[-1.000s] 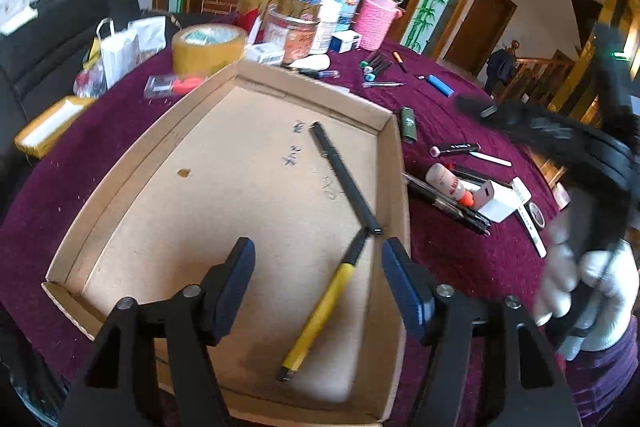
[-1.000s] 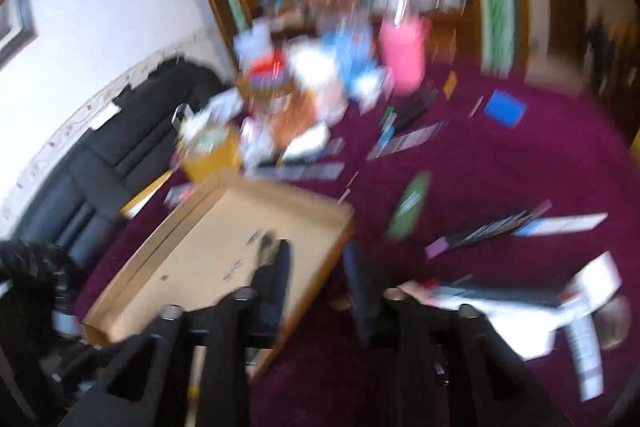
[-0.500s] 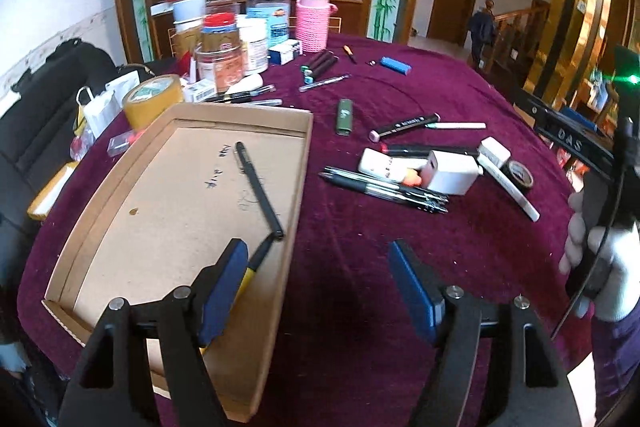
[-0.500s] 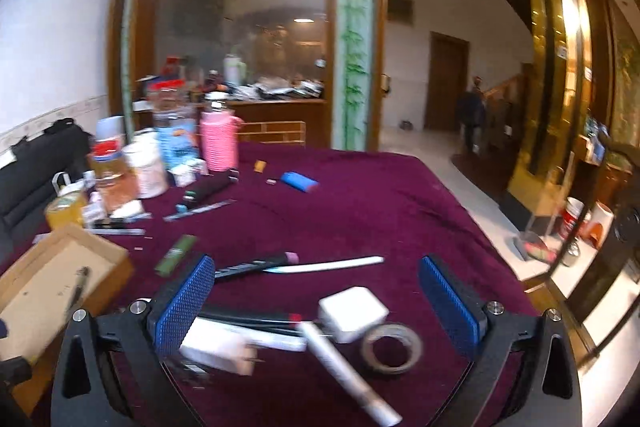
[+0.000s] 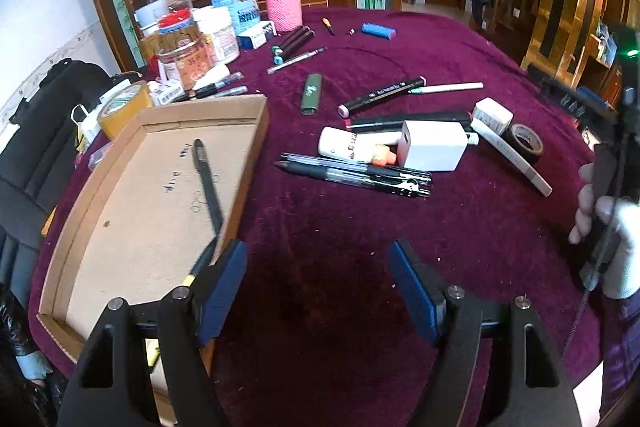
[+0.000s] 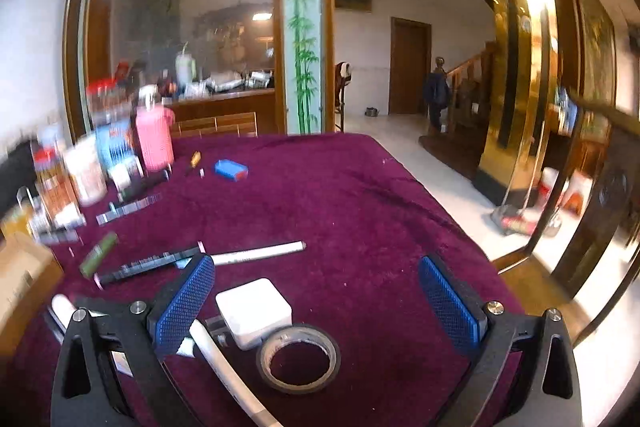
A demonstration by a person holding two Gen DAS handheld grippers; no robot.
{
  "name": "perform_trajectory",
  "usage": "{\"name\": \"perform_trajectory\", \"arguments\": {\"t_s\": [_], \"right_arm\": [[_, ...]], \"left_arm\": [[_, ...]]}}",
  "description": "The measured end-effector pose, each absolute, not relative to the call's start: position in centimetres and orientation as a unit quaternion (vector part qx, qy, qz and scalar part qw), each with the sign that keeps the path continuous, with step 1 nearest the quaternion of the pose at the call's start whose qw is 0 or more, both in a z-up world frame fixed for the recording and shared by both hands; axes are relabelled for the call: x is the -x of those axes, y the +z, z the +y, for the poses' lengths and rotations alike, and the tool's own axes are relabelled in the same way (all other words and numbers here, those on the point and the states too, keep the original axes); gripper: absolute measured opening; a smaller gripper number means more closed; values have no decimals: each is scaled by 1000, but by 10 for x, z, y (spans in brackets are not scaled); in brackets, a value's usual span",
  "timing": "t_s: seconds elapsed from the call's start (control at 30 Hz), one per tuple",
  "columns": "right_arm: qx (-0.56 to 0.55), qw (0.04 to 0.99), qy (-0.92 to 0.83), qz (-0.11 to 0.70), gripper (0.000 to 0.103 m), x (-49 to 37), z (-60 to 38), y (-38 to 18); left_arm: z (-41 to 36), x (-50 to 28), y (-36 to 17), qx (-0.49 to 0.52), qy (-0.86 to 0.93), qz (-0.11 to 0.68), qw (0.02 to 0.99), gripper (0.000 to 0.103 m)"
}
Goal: Organize rigid objects
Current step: 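Move left tool to the white charger while right tool approaches the white marker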
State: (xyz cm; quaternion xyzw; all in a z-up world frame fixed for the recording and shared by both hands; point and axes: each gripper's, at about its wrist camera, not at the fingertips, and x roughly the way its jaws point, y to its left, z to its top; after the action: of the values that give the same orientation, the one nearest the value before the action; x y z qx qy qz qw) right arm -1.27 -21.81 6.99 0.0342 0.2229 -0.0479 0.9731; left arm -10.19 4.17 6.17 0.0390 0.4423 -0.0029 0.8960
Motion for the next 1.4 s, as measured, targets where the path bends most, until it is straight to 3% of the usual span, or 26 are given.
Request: {"name": "perform_trajectory", "arguments": {"t_s": [0.27,0.63,0.9,1.17,1.4], "right_arm": [[-44,973,-43,223,102,16,-221,71],[-30,970,-45,237,102,9,-219,66],[-20,966,-52,251,102,2,-219,61],[-18,964,-49,260,102,1,-219,59],[-25,964,-53,260,102,1,-221,60]], "left_arm": [[19,72,42,-39,-17,467,883,73],[18,17,59,25,-54,420,905,74],[-25,-25,45,-6,-135,424,895,75],[-52,16,22,-2,-295,506,811,76],[-50,47,52,-21,-292,451,843,76]]}}
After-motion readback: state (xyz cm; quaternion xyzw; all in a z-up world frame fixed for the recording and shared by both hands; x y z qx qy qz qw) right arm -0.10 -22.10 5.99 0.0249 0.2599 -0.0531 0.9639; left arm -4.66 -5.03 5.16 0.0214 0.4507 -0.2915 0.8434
